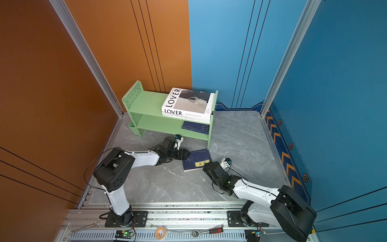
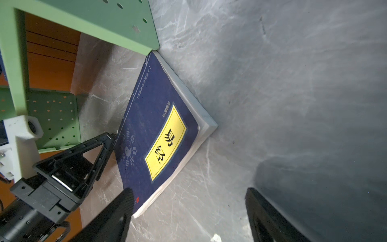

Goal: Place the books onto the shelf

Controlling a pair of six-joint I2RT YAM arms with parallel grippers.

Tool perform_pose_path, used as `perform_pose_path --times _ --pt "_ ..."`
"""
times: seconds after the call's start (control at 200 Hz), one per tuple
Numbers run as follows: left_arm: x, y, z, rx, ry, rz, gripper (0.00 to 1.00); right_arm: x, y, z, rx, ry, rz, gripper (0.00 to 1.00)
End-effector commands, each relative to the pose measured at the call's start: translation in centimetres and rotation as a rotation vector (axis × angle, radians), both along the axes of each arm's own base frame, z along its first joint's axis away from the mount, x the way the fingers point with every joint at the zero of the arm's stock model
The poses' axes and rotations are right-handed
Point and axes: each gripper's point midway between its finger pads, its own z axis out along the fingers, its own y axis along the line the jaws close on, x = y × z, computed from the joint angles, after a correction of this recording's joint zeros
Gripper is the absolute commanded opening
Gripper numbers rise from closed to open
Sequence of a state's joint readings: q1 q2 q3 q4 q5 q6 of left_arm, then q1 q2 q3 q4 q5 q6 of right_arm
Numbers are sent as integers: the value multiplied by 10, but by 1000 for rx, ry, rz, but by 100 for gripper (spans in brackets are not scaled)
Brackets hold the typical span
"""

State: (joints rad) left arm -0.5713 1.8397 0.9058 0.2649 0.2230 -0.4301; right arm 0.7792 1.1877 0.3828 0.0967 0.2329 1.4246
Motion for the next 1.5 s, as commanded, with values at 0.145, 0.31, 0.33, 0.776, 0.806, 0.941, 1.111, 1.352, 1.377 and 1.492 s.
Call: perform_pose_path --times 0.145,0.31,0.33,0.776,0.806,0.941,1.111,1.352,1.377,1.492 --pt "-82 -29 -7 -53 141 -100 73 14 1 3 -4 -7 24 86" --pt "-141 -56 1 -86 191 -195 72 24 -20 9 -59 -12 -2 85" --pt "-145 -58 2 -87 191 -202 72 24 -22 10 -65 -14 -4 86" --pt "-118 -40 3 -79 234 29 72 13 -54 12 -151 4 -3 85" --pt "-117 -41 1 -84 244 34 72 12 -54 10 -159 8 1 86" --pt "-114 -51 -10 -84 291 33 70 7 -54 -1 -196 31 16 84" --pt "-115 -54 -27 -71 350 60 66 6 -46 -11 -280 56 65 80" --pt "-123 -56 -40 -60 406 91 64 -1 -25 -30 -375 111 154 61" --pt "-123 -57 -40 -65 409 93 64 -2 -23 -32 -377 114 157 59" --pt "-124 -68 -36 -132 443 83 64 -2 -18 -39 -373 122 165 52"
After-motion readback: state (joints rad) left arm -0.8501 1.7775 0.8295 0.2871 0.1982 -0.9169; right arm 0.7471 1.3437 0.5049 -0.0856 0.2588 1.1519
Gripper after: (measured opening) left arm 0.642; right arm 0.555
